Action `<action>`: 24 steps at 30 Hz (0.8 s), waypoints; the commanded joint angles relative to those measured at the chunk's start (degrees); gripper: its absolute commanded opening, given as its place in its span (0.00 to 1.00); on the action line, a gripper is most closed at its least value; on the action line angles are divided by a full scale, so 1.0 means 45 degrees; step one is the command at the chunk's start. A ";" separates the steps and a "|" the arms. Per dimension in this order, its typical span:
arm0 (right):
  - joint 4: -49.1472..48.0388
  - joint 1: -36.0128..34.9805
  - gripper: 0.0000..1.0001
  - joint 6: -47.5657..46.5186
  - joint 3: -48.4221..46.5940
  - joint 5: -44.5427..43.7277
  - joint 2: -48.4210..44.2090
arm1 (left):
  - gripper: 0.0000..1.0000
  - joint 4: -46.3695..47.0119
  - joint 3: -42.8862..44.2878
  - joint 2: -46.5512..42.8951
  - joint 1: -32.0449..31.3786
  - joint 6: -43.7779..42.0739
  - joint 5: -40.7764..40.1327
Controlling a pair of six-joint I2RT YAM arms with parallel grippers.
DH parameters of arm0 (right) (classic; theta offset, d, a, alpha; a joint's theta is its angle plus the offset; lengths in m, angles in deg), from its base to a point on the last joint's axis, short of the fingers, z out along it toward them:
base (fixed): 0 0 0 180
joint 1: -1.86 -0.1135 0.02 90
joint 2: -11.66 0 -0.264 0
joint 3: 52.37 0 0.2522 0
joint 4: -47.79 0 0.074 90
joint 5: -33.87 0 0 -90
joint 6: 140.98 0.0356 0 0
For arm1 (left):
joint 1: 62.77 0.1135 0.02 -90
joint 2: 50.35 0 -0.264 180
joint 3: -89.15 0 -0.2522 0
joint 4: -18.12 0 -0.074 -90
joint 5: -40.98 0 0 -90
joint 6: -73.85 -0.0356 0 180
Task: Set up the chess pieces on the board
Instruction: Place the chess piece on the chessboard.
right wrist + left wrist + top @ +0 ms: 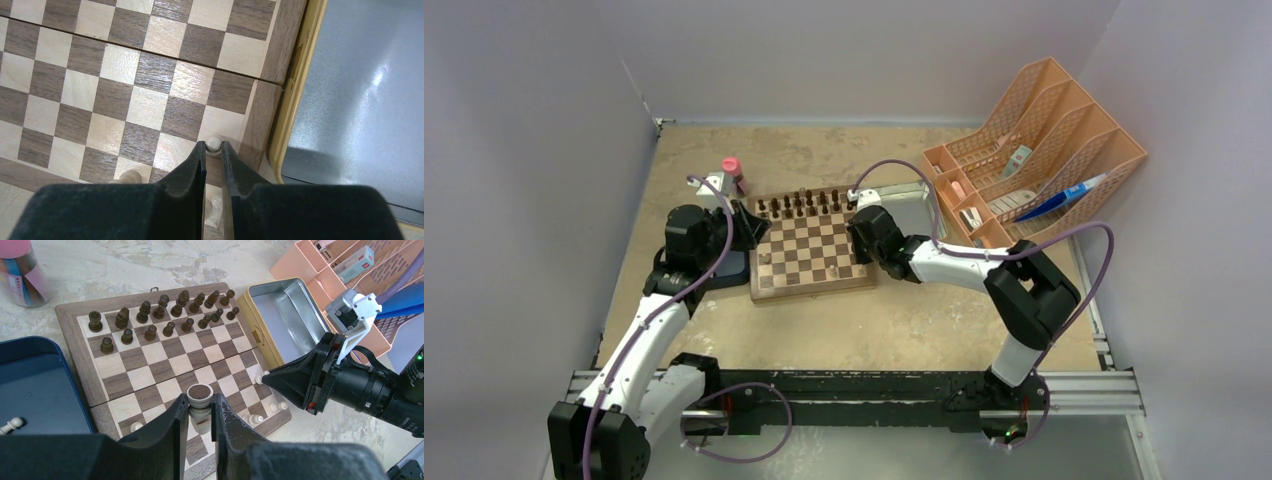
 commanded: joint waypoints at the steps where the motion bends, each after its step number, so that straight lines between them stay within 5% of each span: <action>1: -0.0143 -0.0076 0.14 0.0095 -0.0481 -0.0435 0.0050 | 0.00 0.0258 -0.0028 -0.0181 0.0031 -0.0180 -0.0119; 24: 0.1369 -0.0451 0.15 0.0550 -0.0474 -0.0538 -0.0624 | 0.00 0.0160 -0.0028 -0.0204 0.0031 -0.0278 -0.0132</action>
